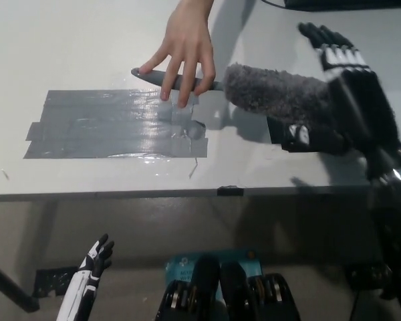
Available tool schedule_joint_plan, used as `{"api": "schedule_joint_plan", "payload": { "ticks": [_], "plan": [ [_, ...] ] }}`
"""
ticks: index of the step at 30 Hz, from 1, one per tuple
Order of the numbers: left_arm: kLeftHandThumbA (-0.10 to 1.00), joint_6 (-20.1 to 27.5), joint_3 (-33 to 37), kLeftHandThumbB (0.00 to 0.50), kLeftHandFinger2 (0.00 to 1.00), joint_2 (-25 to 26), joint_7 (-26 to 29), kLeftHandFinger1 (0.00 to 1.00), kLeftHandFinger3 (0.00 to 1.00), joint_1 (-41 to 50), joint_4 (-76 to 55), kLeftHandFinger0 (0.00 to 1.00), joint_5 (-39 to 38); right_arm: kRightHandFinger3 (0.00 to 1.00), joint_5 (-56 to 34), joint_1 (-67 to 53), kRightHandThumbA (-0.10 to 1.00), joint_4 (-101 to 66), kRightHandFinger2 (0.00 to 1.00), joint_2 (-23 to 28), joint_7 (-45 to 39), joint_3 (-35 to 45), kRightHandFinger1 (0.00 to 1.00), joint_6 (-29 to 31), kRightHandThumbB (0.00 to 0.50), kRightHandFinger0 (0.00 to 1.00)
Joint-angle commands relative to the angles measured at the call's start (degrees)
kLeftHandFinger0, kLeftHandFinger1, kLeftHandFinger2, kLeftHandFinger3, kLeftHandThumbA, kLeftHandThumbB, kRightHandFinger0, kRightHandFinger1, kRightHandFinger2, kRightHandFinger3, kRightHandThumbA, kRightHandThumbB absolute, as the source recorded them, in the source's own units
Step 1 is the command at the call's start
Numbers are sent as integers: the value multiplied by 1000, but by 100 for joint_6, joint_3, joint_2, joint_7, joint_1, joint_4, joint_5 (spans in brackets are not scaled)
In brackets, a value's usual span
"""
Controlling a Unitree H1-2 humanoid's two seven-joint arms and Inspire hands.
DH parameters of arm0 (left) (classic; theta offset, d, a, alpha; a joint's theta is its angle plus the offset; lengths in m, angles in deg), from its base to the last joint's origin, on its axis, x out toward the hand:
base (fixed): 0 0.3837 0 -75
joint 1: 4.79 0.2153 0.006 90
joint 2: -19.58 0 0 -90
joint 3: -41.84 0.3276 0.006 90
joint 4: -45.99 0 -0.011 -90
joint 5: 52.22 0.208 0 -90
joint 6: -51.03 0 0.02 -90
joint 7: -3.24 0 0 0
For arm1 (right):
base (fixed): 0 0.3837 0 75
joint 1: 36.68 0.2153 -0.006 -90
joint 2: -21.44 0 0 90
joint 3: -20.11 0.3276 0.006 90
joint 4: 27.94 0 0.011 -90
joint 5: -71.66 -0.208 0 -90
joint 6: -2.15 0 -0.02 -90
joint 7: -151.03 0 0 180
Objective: A person hands a grey duster to the robot and the robot grabs it with its right hand and places it on the black marked spot infron tof it on the desk
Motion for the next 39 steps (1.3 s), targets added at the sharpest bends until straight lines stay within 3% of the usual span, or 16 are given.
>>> {"api": "schedule_joint_plan", "payload": {
  "ticks": [1, 12, 19, 20, 21, 22, 23, 24, 25, 26, 27, 29, 31, 34, 38, 39],
  "plan": [
    [1000, 18, -32, 237, 1000, 115, -73, 1000, 1000, -69, -268, 1000, 47, 1000, 649, 580, 1000, 638, 1000, -49, 115, -207, 1000, -225, 500, 1000],
    [1000, 26, -19, 249, 1000, 115, -93, 1000, 1000, -89, -228, 1000, -6, 1000, 810, 1269, 1000, 2504, 1000, -175, 157, -675, 1000, -468, 500, 1000],
    [1000, 23, 3, 243, 1000, 113, -85, 1000, 1000, -25, -265, 1000, 40, 1000, 1027, 1820, 1000, 3541, 1000, -159, 1129, -698, 1000, -367, 499, 1000],
    [1000, 29, 9, 242, 1000, 120, -93, 1000, 1000, -15, -270, 1000, 43, 1000, 1093, 1861, 863, 3748, 1000, -190, 1772, -645, 1000, -233, 421, 1000],
    [1000, 36, 19, 234, 1000, 133, -104, 1000, 1000, -14, -273, 1000, 54, 1000, 1121, 1918, 550, 4041, 1000, -227, 2610, -566, 1000, -17, 366, 1000],
    [1000, 20, 23, 232, 1000, 136, -109, 1000, 1000, -21, -284, 1000, 56, 1000, 1096, 1973, 333, 4255, 914, -253, 3213, -494, 824, 172, 325, 797],
    [1000, -30, 23, 230, 1000, 138, -114, 1000, 1000, -34, -306, 1000, 54, 799, 1103, 2017, 164, 4360, 621, -266, 3832, -412, 541, 334, 265, 515],
    [1000, -73, 21, 229, 1000, 148, -123, 1000, 1000, -64, -313, 1000, 54, 773, 1163, 2024, 110, 4291, 610, -248, 4050, -397, 455, 319, 258, 413],
    [1000, -75, 17, 224, 1000, 141, -122, 1000, 1000, -79, -287, 1000, 39, 602, 1172, 2005, -88, 4083, 486, -216, 4177, -357, 253, 394, 209, 76],
    [1000, -67, 22, 223, 1000, 144, -121, 1000, 1000, -95, -268, 1000, 50, 598, 1172, 2001, -98, 3959, 521, -181, 4206, -339, 231, 442, 204, 15],
    [1000, -31, 27, 221, 1000, 151, -110, 1000, 1000, -108, -229, 1000, 82, 558, 1172, 1984, -100, 3804, 551, -156, 4201, -325, 142, 475, 201, 1],
    [1000, -36, 34, 229, 1000, 142, -103, 1000, 1000, -90, -225, 1000, 92, 629, 1256, 1938, -100, 3498, 684, -105, 4093, -359, 211, 400, 210, 0],
    [1000, -84, 39, 218, 1000, 143, -112, 1000, 1000, -62, -276, 1000, 96, 735, 1199, 1902, -100, 3393, 715, -99, 4038, -340, 282, 430, 237, 0],
    [1000, -159, 34, 198, 1000, 133, -135, 1000, 1000, -32, -297, 1000, 34, 765, 1116, 1814, -100, 3134, 708, -66, 3807, -332, 323, 453, 234, 0],
    [1000, -117, 29, 209, 1000, 153, -109, 1000, 1000, -63, -246, 1000, 90, 914, 452, 1794, -100, 2803, 785, -85, 2923, -157, 439, 691, 174, 0],
    [1000, -165, 26, 207, 1000, 152, -106, 1000, 1000, -64, -258, 1000, 98, 938, -67, 1778, -100, 2599, 798, -133, 2274, -7, 445, 710, 153, 1]
  ]
}}
